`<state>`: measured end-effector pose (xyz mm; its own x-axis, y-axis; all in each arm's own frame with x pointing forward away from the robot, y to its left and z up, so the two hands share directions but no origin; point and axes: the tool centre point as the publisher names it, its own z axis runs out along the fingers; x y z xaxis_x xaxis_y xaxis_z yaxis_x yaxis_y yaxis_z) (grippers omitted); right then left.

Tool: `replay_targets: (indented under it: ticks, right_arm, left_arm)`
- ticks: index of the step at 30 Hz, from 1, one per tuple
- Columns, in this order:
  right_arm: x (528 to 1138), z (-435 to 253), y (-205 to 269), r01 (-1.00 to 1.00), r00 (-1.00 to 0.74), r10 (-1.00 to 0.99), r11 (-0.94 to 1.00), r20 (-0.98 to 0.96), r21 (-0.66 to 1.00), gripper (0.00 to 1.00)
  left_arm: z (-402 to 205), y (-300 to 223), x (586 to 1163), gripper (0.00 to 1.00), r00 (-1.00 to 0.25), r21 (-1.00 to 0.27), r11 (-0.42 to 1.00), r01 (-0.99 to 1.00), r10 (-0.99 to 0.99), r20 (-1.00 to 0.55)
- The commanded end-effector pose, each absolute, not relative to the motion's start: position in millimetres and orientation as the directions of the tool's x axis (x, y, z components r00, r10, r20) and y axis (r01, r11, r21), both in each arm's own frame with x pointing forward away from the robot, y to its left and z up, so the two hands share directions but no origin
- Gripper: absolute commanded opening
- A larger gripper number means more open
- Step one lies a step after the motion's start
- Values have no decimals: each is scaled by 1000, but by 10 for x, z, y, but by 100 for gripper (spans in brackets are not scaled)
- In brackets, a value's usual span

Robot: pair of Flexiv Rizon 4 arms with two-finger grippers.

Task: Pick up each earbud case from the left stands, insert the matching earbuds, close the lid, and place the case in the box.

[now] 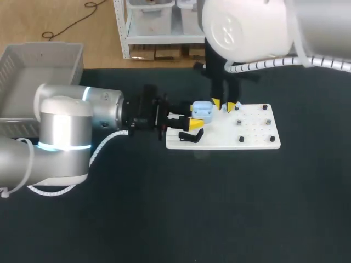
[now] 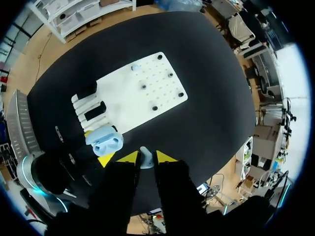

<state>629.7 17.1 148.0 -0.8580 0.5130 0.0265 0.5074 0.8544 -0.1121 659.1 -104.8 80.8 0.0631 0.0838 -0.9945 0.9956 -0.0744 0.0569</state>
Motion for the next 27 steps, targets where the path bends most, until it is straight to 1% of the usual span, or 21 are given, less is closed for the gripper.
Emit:
replay_targets:
  ticks: [1,7,27]
  right_arm:
    - [6350,1509,267,543,-836,548,831,16,-124,0]
    - [6373,1516,328,591,-804,594,800,4,-105,0]
    - [6381,1395,454,634,-771,636,764,-25,-116,0]
  left_arm:
    - [794,-1071,6572,0,60,55,-68,996,88,-994]
    - [786,-1097,6551,0,57,50,-75,996,92,-994]
    - [783,-1104,6551,0,50,43,-80,996,90,-995]
